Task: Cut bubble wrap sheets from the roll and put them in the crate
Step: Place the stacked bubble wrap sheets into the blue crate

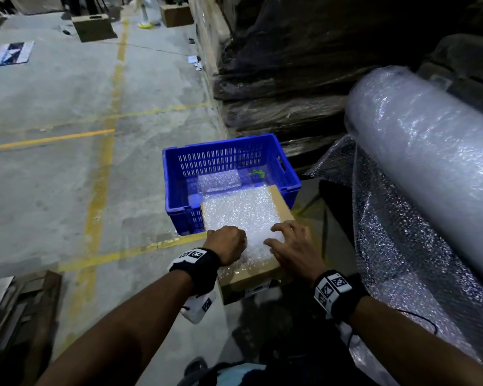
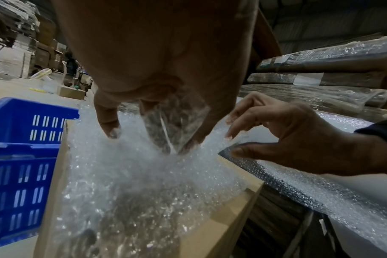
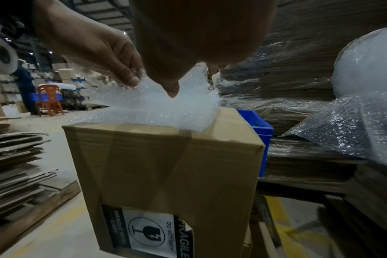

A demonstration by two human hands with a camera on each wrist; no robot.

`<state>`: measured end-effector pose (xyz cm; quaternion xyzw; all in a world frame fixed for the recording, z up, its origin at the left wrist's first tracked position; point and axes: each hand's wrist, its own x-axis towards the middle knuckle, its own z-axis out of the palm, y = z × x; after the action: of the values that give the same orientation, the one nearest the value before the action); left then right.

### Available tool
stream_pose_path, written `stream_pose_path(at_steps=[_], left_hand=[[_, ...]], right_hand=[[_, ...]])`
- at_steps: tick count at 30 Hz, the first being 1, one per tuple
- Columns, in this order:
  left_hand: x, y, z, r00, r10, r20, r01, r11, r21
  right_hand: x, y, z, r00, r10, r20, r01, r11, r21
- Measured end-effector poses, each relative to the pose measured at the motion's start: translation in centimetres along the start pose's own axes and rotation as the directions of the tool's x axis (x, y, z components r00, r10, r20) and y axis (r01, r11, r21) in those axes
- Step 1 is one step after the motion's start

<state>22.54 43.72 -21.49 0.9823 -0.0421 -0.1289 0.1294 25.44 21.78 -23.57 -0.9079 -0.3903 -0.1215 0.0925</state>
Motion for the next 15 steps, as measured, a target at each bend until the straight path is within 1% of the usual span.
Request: stream_pose_path(at_steps=[3,6,9,13,15], left_hand=[[-0.1,0.4,-0.2,1.000,0.027,0.007,-0.028,0.999,0.025],[-0.2,1.2,-0.4,0.997,0.066,-0.029,-0.064,0.995,0.082],[0.2,1.6,-0.5,0.997,0.063,-0.039,-0.061,0.997,0.051],[0.7,1.3,-0.3,0.998,0.053,-0.044,-0.053,0.999,0.003],[1.0,1.0,-0.3,0.998,0.038,-0.052,-0.039,0.999,-0.019]], right_hand=[[0.5,0.1,0.0,1.000,-0.001,-0.031,0.001,1.000,0.013],[1.0,0.0,-0.2,0.998,-0.010,-0.065,0.013,0.999,0.052],[1.3,0.2,-0.3,0.996,0.013,-0.093,-0.002,0.994,0.114],[0.9,0.4,-0.8,0.998,0.041,-0.055,-0.034,0.990,0.133],[0.7,0.1,-1.2,0.991,0.111,-0.070,-0.100,0.984,0.148]])
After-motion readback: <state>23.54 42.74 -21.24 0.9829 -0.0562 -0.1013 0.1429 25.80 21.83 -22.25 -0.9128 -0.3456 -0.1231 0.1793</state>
